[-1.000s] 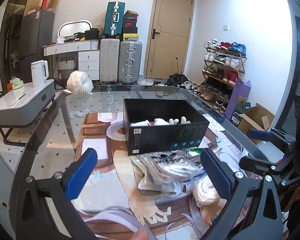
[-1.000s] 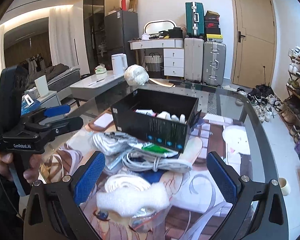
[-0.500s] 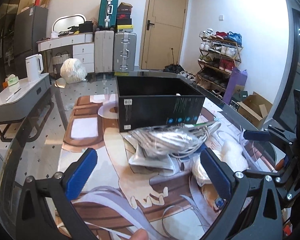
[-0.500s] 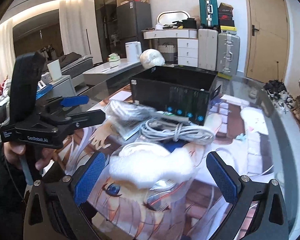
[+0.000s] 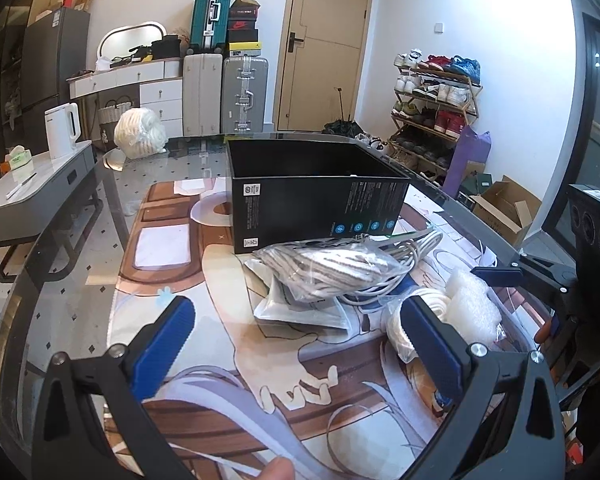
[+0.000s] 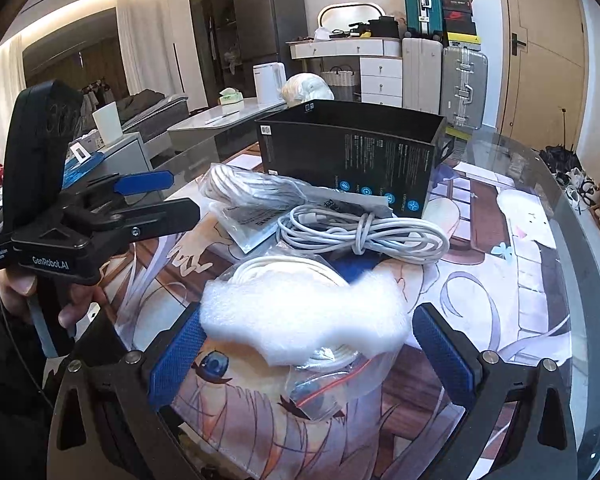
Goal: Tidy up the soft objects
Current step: 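Grasp the white foam sleeve with the right tool while the left tool reaches the Adidas bag, then grasp the clear Adidas bag with the left tool and lift it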
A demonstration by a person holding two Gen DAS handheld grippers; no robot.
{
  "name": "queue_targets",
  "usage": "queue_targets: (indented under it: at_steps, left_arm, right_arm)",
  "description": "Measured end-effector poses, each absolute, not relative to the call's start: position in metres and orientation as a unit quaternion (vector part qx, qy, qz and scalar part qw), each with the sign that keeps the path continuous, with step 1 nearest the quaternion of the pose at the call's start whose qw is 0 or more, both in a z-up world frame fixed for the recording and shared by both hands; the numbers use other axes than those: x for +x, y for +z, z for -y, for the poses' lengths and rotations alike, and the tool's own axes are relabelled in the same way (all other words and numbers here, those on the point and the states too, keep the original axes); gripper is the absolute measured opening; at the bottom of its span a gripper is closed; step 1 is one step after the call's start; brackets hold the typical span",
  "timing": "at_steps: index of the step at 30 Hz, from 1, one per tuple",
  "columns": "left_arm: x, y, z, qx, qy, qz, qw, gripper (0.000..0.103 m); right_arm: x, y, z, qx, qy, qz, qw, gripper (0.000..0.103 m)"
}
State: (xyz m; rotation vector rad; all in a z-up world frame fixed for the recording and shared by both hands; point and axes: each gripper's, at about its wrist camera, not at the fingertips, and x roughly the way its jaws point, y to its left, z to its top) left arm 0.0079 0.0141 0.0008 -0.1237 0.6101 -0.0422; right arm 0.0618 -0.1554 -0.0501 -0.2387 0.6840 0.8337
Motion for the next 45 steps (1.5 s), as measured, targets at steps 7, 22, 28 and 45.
queue_targets:
  at_steps: [7, 22, 28, 45]
  left_arm:
    - [0.012, 0.001, -0.016, -0.06, -0.019, -0.302, 0.951, 0.103]
    - [0.028, 0.001, -0.007, -0.04, -0.015, -0.321, 0.946, 0.103]
    - [0.043, 0.0, -0.012, -0.079, -0.039, -0.333, 0.939, 0.103]
    - [0.074, -0.011, -0.008, -0.105, -0.043, -0.367, 0.923, 0.099]
  right_arm:
    - [0.068, -0.048, 0.155, -0.095, 0.403, -0.326, 0.85, 0.103]
    - [0.061, -0.039, 0.167, -0.081, 0.401, -0.299, 0.862, 0.092]
    - [0.062, -0.034, 0.176, -0.067, 0.392, -0.291, 0.87, 0.092]
    - [0.07, -0.034, 0.19, -0.051, 0.379, -0.294, 0.876, 0.092]
